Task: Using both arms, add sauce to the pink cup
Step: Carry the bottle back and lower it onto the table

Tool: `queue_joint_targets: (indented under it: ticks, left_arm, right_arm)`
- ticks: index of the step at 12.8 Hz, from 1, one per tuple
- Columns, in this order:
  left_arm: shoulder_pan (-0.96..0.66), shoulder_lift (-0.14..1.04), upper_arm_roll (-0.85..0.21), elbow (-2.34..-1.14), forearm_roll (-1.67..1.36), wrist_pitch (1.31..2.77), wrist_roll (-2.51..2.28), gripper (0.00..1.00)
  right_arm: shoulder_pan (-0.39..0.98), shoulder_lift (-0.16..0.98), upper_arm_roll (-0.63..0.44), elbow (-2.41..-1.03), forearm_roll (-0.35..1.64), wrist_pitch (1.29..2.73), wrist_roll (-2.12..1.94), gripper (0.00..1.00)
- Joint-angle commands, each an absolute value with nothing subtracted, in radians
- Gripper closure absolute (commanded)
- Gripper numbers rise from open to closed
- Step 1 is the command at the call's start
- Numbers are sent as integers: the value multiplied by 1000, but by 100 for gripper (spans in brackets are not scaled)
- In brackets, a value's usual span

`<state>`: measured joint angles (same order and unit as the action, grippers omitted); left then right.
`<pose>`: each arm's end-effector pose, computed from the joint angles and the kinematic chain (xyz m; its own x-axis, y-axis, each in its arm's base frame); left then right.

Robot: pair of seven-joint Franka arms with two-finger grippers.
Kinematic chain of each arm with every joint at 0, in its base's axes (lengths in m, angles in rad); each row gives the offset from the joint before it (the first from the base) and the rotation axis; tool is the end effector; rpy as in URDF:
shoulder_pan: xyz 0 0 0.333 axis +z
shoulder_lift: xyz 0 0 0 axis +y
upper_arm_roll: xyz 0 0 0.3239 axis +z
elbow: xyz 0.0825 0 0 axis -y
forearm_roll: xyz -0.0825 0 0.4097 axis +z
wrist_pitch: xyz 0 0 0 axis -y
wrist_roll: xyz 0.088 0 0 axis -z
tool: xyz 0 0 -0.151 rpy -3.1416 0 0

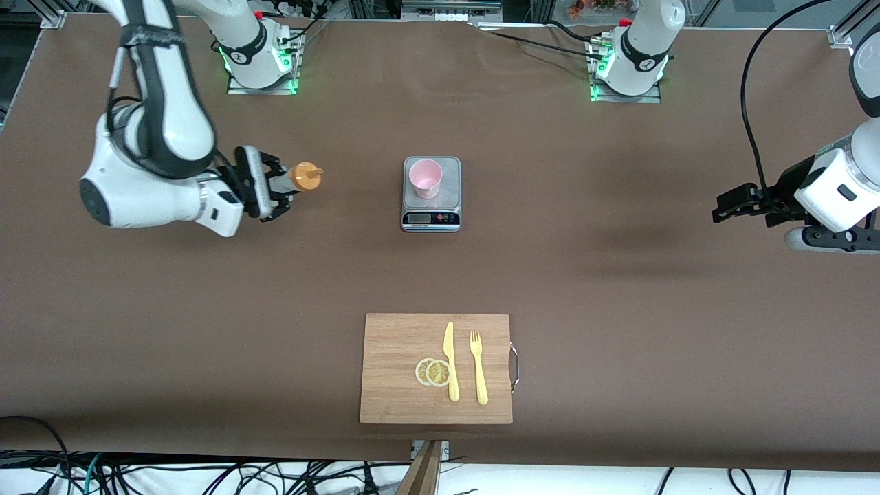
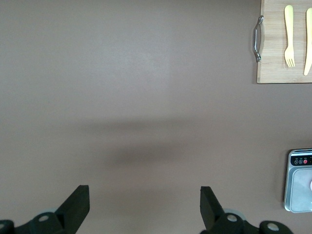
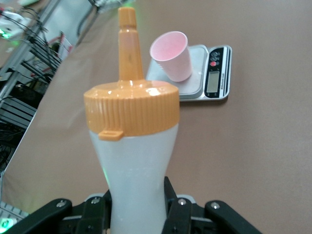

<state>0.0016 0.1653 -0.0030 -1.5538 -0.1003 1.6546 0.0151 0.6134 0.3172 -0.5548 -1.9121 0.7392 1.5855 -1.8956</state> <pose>0.6302 -0.0151 0.5043 0.9980 -0.0080 -0.0634 -0.0016 -0.9949 0.1005 0.5495 0.1411 0.2957 0.0386 0.8153 0.5778 0.8882 0.2369 -0.3936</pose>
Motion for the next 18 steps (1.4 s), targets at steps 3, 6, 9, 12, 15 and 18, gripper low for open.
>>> queue_joint_targets:
  ticks: [3,6,9,12,15,18]
  left_arm:
    - [12,179,-11,-1520,-91,1634,37,0]
    - [12,179,-12,-1520,-91,1632,37,0]
    - [12,179,-11,-1520,-91,1632,37,0]
    - [12,179,-11,-1520,-91,1632,37,0]
    - [12,183,-11,-1520,-91,1632,37,0]
    - [12,183,-12,-1520,-92,1632,37,0]
  right_arm:
    - [413,519,-548,-1856,938,1405,-2259,82]
    - [298,699,-541,-1725,1037,1274,-2416,79]
    - [211,814,-511,-1661,1111,1218,-2540,79]
    - [85,868,-399,-1631,1111,1207,-2621,79]
    - [48,913,-361,-1612,1112,1207,-2678,75]
    - [48,910,-362,-1609,1109,1204,-2672,0]
